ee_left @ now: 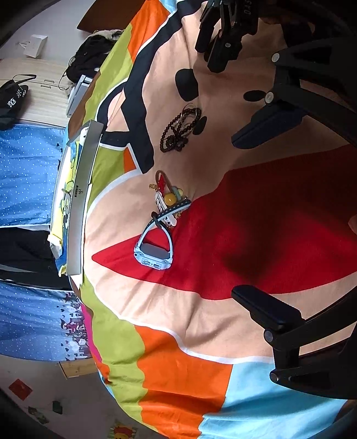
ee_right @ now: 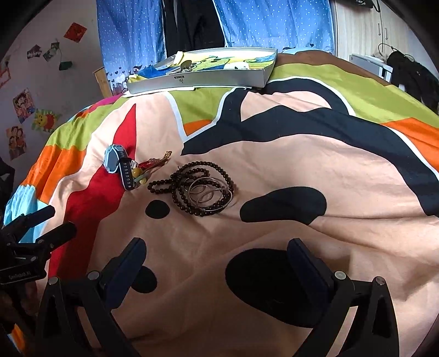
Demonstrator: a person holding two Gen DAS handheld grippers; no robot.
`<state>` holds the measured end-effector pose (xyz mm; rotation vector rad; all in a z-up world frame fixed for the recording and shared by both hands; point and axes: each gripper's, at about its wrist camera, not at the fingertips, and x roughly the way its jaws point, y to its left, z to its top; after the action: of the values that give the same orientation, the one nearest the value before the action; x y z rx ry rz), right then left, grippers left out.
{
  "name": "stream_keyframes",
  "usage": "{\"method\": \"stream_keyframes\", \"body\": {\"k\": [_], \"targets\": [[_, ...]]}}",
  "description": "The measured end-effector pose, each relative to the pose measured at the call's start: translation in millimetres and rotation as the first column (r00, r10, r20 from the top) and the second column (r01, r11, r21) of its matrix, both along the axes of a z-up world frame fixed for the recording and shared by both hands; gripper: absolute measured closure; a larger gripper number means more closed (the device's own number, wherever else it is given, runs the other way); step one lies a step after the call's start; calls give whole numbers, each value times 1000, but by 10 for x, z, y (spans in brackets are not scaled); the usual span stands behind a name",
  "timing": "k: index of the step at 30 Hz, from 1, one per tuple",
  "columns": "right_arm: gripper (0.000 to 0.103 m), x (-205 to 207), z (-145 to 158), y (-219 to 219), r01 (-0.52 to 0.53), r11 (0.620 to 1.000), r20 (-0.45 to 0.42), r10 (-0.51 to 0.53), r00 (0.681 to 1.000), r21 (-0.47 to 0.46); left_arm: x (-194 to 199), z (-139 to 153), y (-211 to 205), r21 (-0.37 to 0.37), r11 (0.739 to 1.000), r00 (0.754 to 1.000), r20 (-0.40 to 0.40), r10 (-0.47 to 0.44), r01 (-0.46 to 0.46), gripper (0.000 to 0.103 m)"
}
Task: Organize jewelry
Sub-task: 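Withdraw both tools from the box back over the remaining jewelry, then grasp the blue watch with the left tool while the right tool grips the bead bracelets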
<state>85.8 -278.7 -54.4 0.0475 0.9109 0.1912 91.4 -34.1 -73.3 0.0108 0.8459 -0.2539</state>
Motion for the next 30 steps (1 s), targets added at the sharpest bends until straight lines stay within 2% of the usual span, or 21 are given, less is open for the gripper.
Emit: {"method": "stream_keyframes", "body": {"k": [6,13,20,25,27,30], "targets": [[0,13,10,4,0,1000,17,0,1000,6,68,9,29,-5,1000,1000,-2,9,-9,6],[0,103,64,17,-14,1000,80,13,997,12,270,67,122,-46,998,999,4,34,-34,6],[0,209,67,38,-35,999,132,36,991,-4,534,93,195,-55,997,998,18,61,-60,6],[21,335,47,30,-46,999,153,48,987,-18,726,93,197,-58,997,998,31,46,-44,10],[26,428,3,24,-53,999,142,54,988,-5,813,85,161,-56,998,999,29,27,-25,18],[47,580,-71,28,-73,997,114,72,991,10,955,48,120,-65,998,1000,12,8,-7,31]]}}
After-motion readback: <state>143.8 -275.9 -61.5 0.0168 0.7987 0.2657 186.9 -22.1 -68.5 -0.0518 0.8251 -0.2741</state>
